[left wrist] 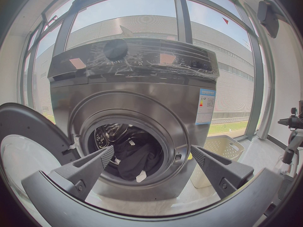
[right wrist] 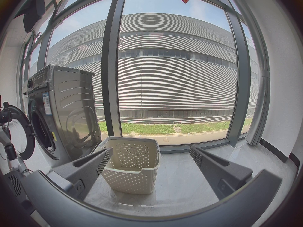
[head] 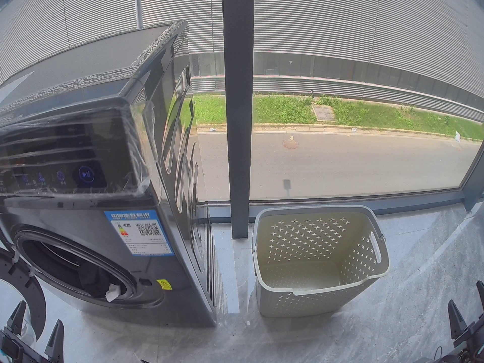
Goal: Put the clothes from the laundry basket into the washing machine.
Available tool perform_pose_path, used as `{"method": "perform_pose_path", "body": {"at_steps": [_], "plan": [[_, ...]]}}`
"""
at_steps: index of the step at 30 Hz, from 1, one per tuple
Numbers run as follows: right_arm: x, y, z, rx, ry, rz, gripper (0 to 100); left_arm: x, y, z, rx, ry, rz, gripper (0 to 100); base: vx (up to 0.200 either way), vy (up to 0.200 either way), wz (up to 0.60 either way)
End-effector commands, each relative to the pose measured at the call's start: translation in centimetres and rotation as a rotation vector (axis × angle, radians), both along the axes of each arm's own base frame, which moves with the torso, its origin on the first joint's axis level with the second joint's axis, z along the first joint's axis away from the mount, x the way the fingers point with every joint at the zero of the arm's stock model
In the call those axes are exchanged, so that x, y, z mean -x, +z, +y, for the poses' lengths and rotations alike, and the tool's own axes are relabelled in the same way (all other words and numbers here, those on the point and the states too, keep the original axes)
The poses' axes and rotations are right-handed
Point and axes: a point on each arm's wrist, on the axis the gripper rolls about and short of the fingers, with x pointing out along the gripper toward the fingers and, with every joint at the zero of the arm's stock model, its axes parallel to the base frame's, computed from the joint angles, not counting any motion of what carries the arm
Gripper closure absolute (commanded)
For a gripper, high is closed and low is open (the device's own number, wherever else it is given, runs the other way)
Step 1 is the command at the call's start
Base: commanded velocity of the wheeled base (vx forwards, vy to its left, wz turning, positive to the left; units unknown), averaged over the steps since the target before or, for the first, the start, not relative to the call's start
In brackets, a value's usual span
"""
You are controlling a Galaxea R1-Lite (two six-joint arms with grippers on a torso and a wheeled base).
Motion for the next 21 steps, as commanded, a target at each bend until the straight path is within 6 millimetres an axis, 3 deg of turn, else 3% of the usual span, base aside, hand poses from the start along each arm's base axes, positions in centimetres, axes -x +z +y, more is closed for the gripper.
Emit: {"method": "perform_pose_path", "body": {"at_steps": [1, 21], "plan": [[0.02, -0.39, 0.0, 0.0, 0.0, -0.003, 0, 0.13, -0.03, 0.0, 0.001, -0.001, -0.017, 0, -0.2, 0.0, 0.0], [0.0, -0.4, 0.0, 0.0, 0.0, -0.004, 0, 0.13, -0.02, 0.0, 0.001, -0.001, -0.018, 0, -0.2, 0.0, 0.0]]}}
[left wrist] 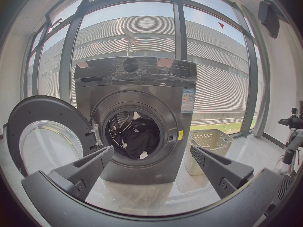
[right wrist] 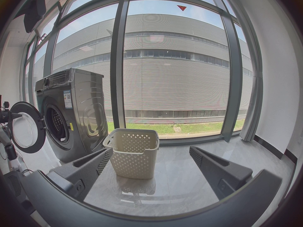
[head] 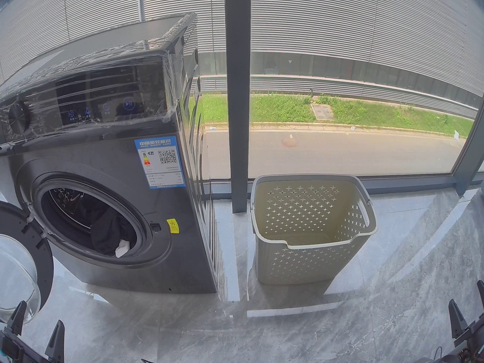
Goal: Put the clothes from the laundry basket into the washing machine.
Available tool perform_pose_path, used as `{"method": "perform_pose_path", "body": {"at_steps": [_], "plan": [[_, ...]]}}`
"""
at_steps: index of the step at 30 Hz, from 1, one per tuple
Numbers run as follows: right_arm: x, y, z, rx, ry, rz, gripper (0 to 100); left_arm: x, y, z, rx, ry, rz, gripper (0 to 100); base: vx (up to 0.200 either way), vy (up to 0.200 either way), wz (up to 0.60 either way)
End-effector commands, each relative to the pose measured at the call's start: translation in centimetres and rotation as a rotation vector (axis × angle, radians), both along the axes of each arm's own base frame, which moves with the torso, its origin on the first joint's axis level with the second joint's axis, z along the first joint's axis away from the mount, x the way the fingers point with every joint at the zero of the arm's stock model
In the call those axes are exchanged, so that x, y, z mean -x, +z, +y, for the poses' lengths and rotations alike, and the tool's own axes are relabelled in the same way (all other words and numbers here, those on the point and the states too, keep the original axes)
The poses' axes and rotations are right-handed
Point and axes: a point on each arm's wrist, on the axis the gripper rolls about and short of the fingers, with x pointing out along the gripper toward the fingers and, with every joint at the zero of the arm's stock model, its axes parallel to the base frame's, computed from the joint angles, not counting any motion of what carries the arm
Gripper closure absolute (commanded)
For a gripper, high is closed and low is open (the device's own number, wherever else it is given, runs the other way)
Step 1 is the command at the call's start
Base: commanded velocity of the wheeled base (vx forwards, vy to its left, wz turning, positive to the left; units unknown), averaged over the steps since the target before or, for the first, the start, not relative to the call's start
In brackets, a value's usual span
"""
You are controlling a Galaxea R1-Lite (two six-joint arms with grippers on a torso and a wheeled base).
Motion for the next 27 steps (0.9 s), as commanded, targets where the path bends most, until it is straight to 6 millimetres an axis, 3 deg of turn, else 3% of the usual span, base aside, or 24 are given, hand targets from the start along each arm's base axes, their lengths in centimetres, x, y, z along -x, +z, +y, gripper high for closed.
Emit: {"method": "perform_pose_path", "body": {"at_steps": [1, 13, 27], "plan": [[0.0, -0.44, 0.0, 0.0, 0.0, 0.0, 0, 0.13, -0.04, 0.0, 0.0, 0.0, -0.016, 0, -0.2, 0.0, 0.0], [-0.01, -0.43, 0.0, 0.0, 0.0, 0.001, 0, 0.13, -0.04, 0.0, 0.002, 0.0, -0.016, 0, -0.2, 0.0, 0.0], [0.0, -0.44, 0.0, 0.0, 0.0, 0.0, 0, 0.11, -0.04, 0.01, 0.007, 0.004, -0.021, 0, 0.0, 0.0, 0.0]]}}
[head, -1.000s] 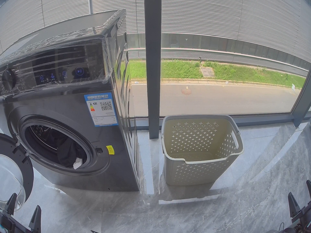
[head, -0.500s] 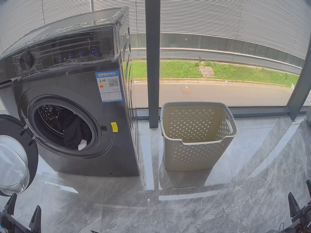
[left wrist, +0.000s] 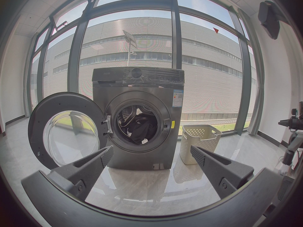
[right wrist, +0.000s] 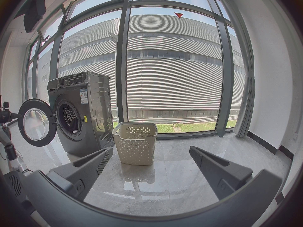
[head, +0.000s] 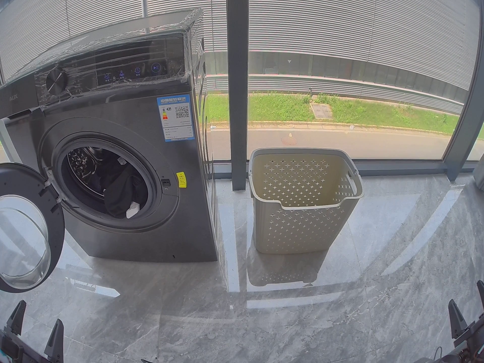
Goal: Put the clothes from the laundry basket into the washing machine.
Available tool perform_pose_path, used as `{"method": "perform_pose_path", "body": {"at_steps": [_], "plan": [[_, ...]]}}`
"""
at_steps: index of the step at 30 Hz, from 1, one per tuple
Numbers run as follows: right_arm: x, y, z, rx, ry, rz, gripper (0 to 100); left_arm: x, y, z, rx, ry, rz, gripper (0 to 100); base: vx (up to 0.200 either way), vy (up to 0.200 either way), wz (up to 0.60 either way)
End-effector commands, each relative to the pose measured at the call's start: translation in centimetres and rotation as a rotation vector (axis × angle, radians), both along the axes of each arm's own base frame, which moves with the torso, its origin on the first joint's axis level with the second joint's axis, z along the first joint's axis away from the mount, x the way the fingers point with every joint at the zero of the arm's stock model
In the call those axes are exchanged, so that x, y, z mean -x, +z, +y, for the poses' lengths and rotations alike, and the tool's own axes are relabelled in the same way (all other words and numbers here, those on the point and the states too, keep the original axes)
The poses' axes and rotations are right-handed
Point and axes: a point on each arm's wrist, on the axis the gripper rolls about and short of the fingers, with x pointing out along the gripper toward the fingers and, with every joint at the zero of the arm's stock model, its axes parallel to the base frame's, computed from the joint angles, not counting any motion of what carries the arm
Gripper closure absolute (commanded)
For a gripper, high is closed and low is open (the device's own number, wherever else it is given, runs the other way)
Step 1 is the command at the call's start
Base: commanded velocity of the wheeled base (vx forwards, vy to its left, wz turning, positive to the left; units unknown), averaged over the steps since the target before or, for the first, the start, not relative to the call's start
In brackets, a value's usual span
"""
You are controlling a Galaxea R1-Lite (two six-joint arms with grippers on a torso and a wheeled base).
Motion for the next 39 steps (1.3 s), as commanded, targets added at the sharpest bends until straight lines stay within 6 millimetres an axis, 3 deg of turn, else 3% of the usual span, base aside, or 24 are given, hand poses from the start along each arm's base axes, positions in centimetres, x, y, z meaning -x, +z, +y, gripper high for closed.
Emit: {"method": "perform_pose_path", "body": {"at_steps": [1, 4, 39], "plan": [[0.0, -0.44, 0.0, 0.0, 0.0, 0.0, 0, 0.14, -0.04, 0.0, 0.001, 0.0, -0.016, 0, 0.0, 0.0, 0.0], [-0.01, -0.44, 0.0, 0.0, 0.0, 0.002, 0, 0.14, -0.05, 0.0, -0.001, 0.0, -0.014, 0, 0.0, 0.0, 0.0], [0.0, -0.44, 0.0, 0.0, 0.0, 0.0, 0, 0.14, -0.07, 0.01, 0.001, 0.003, -0.013, 0, 0.0, 0.2, 0.0]]}}
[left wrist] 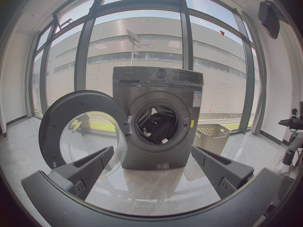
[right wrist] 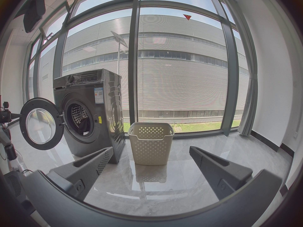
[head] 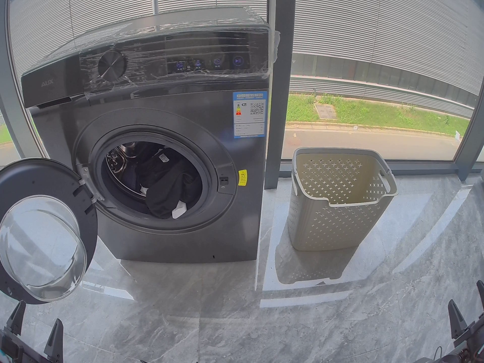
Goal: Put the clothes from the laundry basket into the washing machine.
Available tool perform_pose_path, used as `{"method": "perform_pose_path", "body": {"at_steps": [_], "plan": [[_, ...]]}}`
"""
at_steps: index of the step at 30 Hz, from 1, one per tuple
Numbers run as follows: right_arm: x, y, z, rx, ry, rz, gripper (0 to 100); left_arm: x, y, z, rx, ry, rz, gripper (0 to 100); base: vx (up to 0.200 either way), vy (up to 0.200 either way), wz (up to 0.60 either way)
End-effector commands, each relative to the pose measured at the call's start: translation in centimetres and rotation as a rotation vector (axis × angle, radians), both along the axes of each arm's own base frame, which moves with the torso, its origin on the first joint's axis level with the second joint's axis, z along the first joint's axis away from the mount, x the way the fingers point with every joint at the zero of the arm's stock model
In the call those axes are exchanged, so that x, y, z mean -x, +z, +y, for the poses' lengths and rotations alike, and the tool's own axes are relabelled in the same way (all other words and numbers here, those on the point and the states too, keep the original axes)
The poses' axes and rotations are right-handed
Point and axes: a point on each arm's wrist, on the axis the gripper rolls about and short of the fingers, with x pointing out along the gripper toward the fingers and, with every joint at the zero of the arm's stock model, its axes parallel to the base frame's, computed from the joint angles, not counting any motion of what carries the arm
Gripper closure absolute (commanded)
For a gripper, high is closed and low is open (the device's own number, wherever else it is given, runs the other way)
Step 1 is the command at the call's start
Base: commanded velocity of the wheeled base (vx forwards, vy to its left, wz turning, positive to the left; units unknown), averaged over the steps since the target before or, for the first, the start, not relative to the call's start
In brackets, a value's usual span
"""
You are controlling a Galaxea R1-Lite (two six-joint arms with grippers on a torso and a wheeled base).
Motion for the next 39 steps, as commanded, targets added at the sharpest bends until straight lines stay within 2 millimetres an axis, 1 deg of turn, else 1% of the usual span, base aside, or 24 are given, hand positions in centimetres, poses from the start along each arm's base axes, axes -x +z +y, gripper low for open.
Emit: {"method": "perform_pose_path", "body": {"at_steps": [1, 39], "plan": [[-0.01, -0.44, 0.0, 0.0, 0.0, 0.002, 0, 0.14, 0.0, 0.0, 0.0, -0.001, -0.018, 0, 0.0, 0.2, 0.0], [-0.01, -0.44, 0.0, 0.0, 0.0, 0.002, 0, 0.13, -0.03, 0.0, 0.003, 0.0, -0.018, 0, 0.0, 0.2, 0.0]]}}
